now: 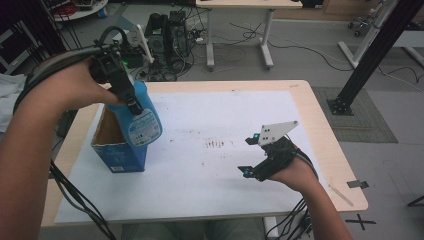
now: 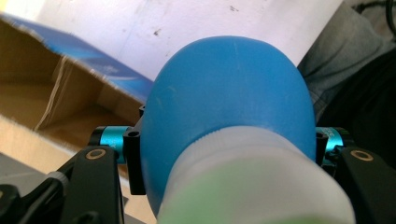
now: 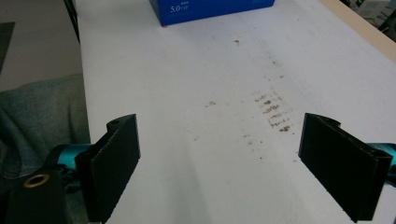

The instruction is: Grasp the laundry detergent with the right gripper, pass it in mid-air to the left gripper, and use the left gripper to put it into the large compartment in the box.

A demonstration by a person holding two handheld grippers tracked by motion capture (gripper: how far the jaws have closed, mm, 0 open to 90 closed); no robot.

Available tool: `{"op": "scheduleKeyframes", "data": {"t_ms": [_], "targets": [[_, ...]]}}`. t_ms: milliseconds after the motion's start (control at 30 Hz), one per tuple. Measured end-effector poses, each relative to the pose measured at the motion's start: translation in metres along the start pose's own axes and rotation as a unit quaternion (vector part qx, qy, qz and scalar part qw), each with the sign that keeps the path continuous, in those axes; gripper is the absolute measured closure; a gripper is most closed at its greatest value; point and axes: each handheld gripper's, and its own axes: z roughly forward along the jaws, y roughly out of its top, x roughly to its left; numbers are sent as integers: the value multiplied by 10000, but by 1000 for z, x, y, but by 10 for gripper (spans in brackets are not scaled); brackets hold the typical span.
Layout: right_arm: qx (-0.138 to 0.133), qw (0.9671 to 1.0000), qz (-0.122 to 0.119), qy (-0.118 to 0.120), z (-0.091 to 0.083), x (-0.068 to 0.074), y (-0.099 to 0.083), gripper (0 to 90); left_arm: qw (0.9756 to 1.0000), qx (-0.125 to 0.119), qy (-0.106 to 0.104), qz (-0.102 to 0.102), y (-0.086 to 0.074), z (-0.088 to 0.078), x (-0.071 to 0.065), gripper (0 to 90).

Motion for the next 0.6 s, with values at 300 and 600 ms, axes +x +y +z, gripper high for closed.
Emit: {"op": "scheduleKeyframes", "data": {"t_ms": [300, 600], "targets": [[44, 10000, -32, -37, 1, -4, -1, 118, 9984, -84, 83, -561, -20, -16, 25, 385], [106, 9999, -64, -9, 7, -5, 3, 118, 9939, 15, 159, -1094, -37, -18, 54, 385]]}}
